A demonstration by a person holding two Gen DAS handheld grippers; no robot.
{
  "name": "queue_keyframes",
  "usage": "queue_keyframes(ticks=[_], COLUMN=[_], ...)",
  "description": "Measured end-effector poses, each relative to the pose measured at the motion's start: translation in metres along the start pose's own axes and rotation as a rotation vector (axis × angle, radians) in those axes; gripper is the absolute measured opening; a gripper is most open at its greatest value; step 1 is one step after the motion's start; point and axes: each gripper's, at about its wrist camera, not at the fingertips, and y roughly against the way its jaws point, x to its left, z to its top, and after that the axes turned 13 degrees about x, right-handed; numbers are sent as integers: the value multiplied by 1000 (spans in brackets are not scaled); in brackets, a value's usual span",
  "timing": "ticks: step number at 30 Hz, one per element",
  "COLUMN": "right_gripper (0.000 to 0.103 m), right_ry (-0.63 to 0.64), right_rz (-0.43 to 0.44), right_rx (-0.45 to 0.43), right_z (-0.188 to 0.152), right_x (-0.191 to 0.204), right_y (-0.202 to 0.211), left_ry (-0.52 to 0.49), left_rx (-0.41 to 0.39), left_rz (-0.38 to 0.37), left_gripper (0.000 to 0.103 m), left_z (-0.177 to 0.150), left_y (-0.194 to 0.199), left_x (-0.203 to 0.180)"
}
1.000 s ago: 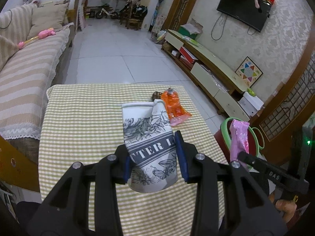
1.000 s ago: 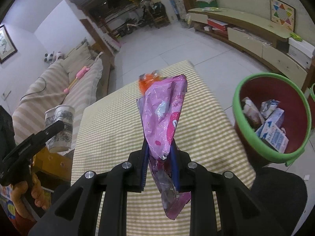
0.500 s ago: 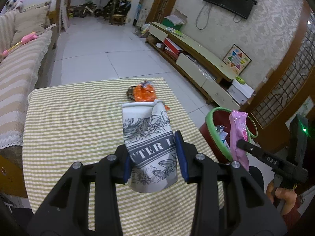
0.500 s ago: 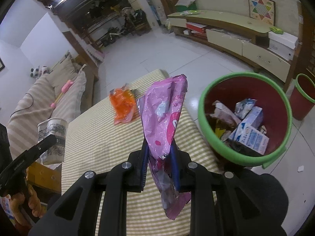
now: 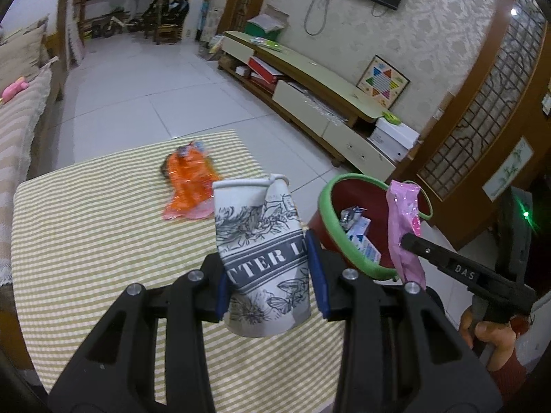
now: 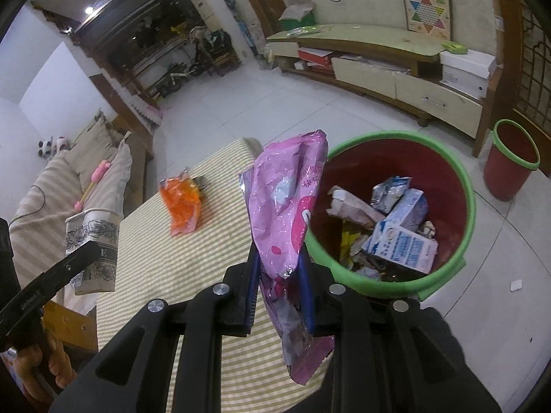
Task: Collect trash
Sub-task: 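Carry the pink wrapper in the right tool and paper cup in the left tool over the bin, then open the right tool over the bin while the left tool drops the paper cup, then grasp and lift the orange snack bag with the left tool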
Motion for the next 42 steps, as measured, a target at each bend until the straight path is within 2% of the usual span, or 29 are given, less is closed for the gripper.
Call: queue_keyframes(ticks=[12, 25, 26, 28, 29, 30, 31, 32, 33, 37, 41, 42], right_gripper=[22, 22, 22, 24, 34, 57, 68, 76, 76, 77, 78, 79], right_ry=[-74, -128, -129, -129, -129, -131, -137, -141, -144, -162, -155, -149], right_rz=[-59, -100, -104, -112, -116, -119, -126, -132, -140, -121, -80, -72], right_rx=[-53, -59, -56, -51, -48, -48, -59, -69, -74, -52, -46, -47], right_z=[15, 33, 34, 35, 37, 38, 39, 39, 40, 42, 39, 38], right_x=[-51, -102, -104, -106, -107, -108, -109, -111, -111, -109, -98, -94], right_y=[11, 8, 5, 2, -1, -3, -5, -6, -8, -16, -20, -20], left_ry=[-91, -209, -219, -222, -216, -205, -193, -184, -173, -113, 16, 74], left_rx=[55, 163, 166, 169, 166, 161, 158, 151, 136, 116, 76, 62], left_rz=[-79, -186, -192, -195, -196, -203, -204, -196, -179, -104, -11, 31], left_gripper=[36, 36, 38, 48, 58, 63, 68, 78, 82, 83, 83, 83], left_z=[34, 61, 63, 65, 66, 67, 68, 69, 68, 66, 67, 66], left_y=[-48, -122, -127, -132, -134, -135, -136, -136, -135, -128, -121, -119], left_x=[-57, -126, -131, -134, -134, -131, -128, -124, -116, -77, -21, 3])
